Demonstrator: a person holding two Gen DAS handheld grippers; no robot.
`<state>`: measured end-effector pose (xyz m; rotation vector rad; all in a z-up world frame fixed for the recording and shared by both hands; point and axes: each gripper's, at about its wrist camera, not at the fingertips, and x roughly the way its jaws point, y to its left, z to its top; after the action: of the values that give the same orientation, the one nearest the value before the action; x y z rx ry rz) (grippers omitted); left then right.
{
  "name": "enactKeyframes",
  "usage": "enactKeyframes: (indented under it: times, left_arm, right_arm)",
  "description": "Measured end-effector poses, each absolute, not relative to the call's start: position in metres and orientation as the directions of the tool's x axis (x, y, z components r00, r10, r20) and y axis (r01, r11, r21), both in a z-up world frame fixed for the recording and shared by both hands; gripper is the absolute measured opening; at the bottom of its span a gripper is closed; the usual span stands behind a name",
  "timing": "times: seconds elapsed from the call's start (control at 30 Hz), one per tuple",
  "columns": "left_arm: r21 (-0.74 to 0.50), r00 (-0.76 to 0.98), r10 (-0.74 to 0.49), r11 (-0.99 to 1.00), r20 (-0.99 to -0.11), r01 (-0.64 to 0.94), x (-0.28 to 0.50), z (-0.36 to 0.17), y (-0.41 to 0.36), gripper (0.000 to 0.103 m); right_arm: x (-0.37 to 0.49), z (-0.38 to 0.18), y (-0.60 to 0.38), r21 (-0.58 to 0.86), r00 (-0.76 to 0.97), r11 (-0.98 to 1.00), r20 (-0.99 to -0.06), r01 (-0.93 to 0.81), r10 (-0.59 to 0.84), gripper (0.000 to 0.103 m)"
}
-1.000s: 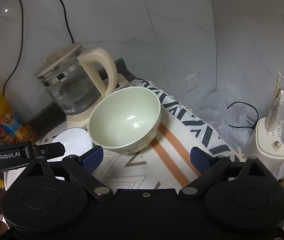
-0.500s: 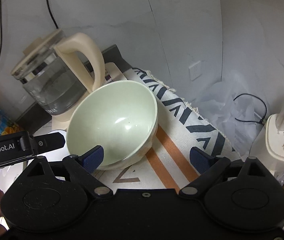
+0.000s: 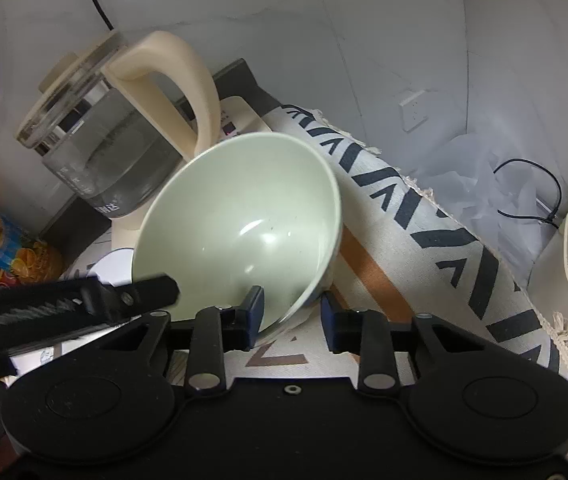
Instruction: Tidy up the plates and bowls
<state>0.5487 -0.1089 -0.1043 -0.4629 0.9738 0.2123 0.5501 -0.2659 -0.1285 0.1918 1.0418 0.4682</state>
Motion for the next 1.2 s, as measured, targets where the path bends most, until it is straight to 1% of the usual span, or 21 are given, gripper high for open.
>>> enactKeyframes:
  times: [0.03, 0.07, 0.17, 0.53, 0.77, 1.2]
  left_arm:
    - [-0.279, 0.539, -0.029, 0.878, -0.842, -0.389, 0.549, -0.106, -0.109, 0.034]
    - [-0.275, 0.536, -0.022, 0.876, -0.844, -0.396, 0.548, -0.106, -0.108, 0.03]
    - [-0.292, 0.543, -0.039, 0.874, -0.839, -0.388, 0.543, -0.104, -0.107, 0.026]
    - [-0.318, 0.601, -0.05, 0.882, -0.797, -0.347, 0.509, -0.07, -0.112, 0.026]
    - [-0.314, 0.642, -0.036, 0.892, -0.766, -0.324, 0.476, -0.044, -0.111, 0.026]
    - [-0.303, 0.658, -0.01, 0.893, -0.753, -0.334, 0.418, -0.021, -0.097, 0.026]
  right_arm:
    - [0.548, -0.126, -0.267, 0.369, 0.422, 0.885, -0.781, -0.283, 0.46, 0.028]
    - [0.547, -0.125, -0.268, 0.369, 0.427, 0.886, -0.779, -0.281, 0.46, 0.028]
    - [0.541, -0.118, -0.274, 0.379, 0.44, 0.882, -0.766, -0.279, 0.468, 0.028]
    - [0.507, -0.085, -0.285, 0.402, 0.504, 0.87, -0.709, -0.286, 0.494, 0.028]
    - [0.476, -0.063, -0.284, 0.415, 0.532, 0.858, -0.674, -0.301, 0.513, 0.028]
    - [0.419, -0.041, -0.272, 0.421, 0.551, 0.845, -0.642, -0.329, 0.534, 0.028]
